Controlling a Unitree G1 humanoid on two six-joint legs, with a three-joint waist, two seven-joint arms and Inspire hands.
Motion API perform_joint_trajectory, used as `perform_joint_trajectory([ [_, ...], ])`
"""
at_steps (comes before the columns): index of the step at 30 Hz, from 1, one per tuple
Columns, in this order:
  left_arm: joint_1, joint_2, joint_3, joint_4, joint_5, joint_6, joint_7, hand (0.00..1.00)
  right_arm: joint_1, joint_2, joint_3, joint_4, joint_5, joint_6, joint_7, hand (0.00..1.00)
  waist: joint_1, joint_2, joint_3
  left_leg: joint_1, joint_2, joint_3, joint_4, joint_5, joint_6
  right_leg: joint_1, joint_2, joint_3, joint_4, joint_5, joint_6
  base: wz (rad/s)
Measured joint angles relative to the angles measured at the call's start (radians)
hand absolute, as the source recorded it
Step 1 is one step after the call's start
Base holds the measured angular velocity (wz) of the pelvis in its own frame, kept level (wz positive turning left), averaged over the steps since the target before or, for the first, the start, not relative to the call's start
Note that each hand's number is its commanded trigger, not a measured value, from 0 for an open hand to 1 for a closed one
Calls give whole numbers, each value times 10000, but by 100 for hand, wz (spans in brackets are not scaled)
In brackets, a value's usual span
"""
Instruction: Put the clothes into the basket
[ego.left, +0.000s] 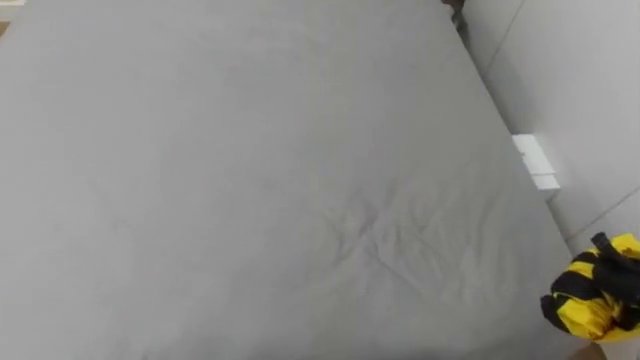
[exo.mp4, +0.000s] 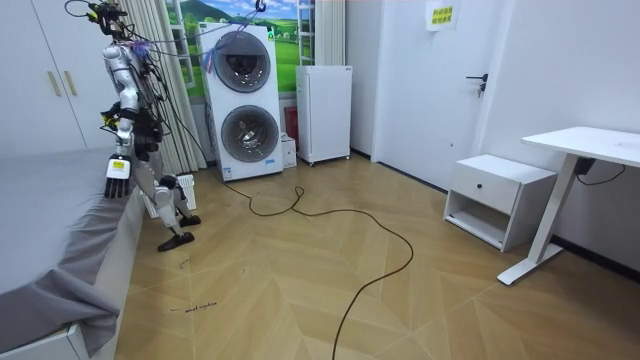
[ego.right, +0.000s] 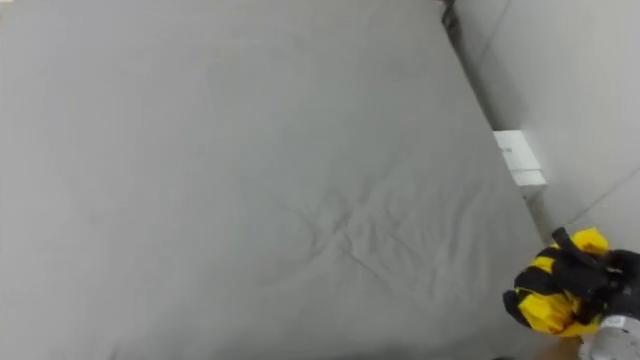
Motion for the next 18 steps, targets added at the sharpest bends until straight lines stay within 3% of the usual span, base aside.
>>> perform_joint_trajectory([
  [7,389,-20,225,10,257,420,231,0,294,263,-513,-123,-41,8,-56,100,-431,11,53,279,166,598,-21,-194,-116,-21,159,609,-15,27,-45,-26],
  [12,483,-31,204,14,297,874,464,0,440,434,-791,45,11,-7,-193,100,-777,177,86,319,253,1005,-22,-276,-157,-174,268,1104,28,53,-65,-23],
  [15,703,-38,220,14,374,967,665,0,926,797,-836,235,40,2,-171,100,-900,194,101,406,357,1272,-22,-334,-233,-190,373,1381,-2,98,-114,-30],
  [18,731,-39,233,120,483,1121,655,0,1169,1072,-921,679,-49,21,-44,100,-1085,352,138,322,413,1568,-20,-397,-258,-421,442,1694,16,101,-115,-31],
])
